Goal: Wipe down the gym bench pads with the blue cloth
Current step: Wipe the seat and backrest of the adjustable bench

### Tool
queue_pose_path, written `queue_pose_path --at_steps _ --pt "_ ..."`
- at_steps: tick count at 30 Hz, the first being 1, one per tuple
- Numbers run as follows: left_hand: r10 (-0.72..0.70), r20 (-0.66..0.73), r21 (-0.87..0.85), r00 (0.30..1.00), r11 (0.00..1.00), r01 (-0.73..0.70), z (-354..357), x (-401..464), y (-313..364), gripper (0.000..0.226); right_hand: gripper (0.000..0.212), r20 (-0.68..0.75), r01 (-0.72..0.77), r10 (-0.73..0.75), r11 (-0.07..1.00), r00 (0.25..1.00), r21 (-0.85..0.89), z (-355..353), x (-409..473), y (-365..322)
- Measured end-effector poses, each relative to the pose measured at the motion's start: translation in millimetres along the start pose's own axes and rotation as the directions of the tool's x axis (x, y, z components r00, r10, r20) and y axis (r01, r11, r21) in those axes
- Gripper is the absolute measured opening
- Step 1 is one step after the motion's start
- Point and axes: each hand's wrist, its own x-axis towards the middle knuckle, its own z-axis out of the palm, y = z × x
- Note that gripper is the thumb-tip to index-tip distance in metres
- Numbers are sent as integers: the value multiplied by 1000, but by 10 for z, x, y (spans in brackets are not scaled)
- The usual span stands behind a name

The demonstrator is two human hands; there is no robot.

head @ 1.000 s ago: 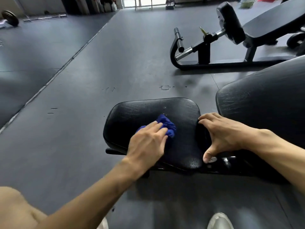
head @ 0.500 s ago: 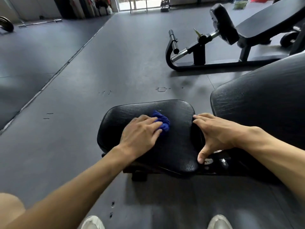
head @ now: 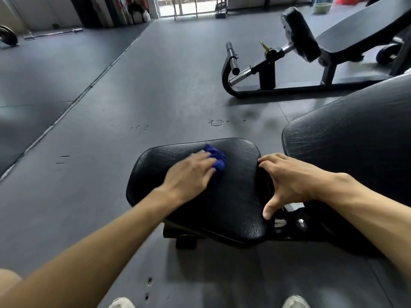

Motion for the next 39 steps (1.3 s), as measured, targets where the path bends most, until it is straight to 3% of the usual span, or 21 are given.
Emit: queue_pose_path --at_steps 3,7,11,13,15,17,19,21,24,26,30,33,35,39 --pt "-150 -9 -6 989 989 150 62 421 101 31 137 4 -10 10 1000 1000 -9 1 11 11" --pt "22 35 -100 999 995 -18 389 373 759 32 125 4 -43 43 999 999 -9 16 103 29" --pt "137 -54 -50 989 989 -139 314 11 511 39 120 -14 -50 50 998 999 29 17 175 78" --pt "78 -70 8 995 997 -78 224 27 222 35 118 -12 -42 43 998 999 45 16 163 84" --pt "-67 -52 43 996 997 70 189 300 66 28 117 -17 -44 45 998 999 50 21 137 89" --pt "-180 -31 -8 983 984 180 222 657 160 27 119 -19 -48 48 998 999 47 17 142 80" --pt "-140 -17 -41 990 989 139 358 816 468 26 122 -29 -50 51 998 998 44 18 170 82" --pt "-11 -7 -91 1000 996 11 450 693 734 27 115 -27 -51 52 998 998 33 20 197 82" --pt "125 8 -90 992 988 -124 359 343 590 37 102 -28 -58 58 998 998 2 44 204 104" --pt "77 10 -46 997 996 -77 277 367 271 35 106 -32 -49 49 999 998 4 54 194 116" --pt "-163 29 -20 986 986 163 252 870 50 31 112 -40 -14 14 1000 999 8 38 167 121" --pt "-77 29 -81 997 994 79 352 860 483 33 118 -33 -2 4 999 999 47 15 210 67" --pt "12 19 -105 1000 994 -10 390 532 620 38 110 -50 13 -10 997 999 76 17 277 15" --pt "25 -32 -52 999 998 -26 170 -89 129 43 105 -55 60 -54 992 997 113 -4 401 -135"
